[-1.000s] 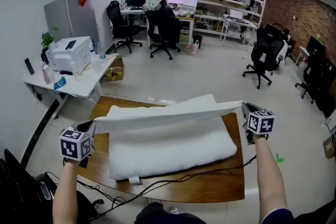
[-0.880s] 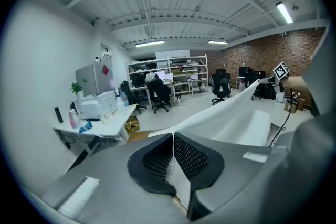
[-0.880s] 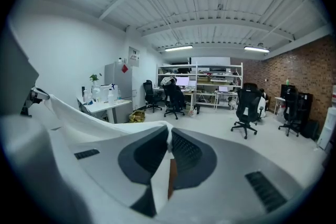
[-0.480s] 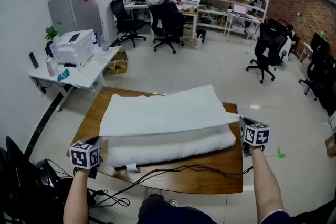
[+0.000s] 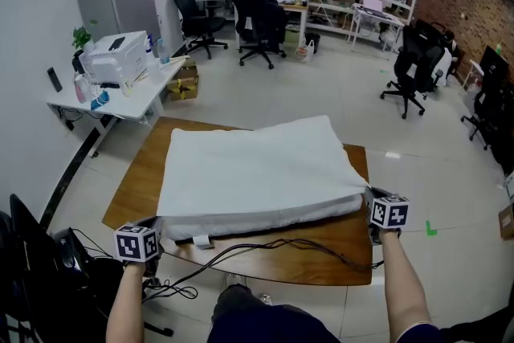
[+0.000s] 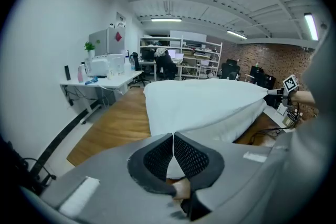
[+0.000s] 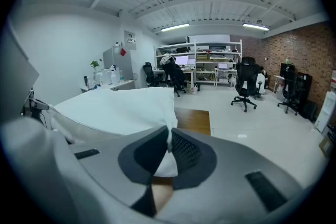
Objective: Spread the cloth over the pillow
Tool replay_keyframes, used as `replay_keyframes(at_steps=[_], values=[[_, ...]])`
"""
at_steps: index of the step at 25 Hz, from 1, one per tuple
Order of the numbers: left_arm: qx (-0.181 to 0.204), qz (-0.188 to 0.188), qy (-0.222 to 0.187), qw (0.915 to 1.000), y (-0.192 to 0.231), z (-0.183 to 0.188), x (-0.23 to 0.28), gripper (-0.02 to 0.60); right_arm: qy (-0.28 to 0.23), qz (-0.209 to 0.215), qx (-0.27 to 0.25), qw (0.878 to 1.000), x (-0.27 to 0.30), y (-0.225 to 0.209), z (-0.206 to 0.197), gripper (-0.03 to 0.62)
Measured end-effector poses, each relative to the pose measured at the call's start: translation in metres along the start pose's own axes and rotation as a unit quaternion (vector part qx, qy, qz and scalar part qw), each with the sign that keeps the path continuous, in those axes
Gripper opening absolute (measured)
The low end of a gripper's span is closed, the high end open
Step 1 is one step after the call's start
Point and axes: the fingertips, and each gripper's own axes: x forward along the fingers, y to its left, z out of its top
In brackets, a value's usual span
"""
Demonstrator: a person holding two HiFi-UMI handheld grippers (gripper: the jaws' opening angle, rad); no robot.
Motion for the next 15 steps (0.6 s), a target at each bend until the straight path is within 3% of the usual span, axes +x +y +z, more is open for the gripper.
replay_keyframes(at_steps=[15], values=[[-0.041, -0.003, 0.032, 0.9986, -0.008, -0.057, 0.009, 0.012, 0.025, -0.007, 0.026, 0.999, 0.000, -0.006, -0.042, 0.025]])
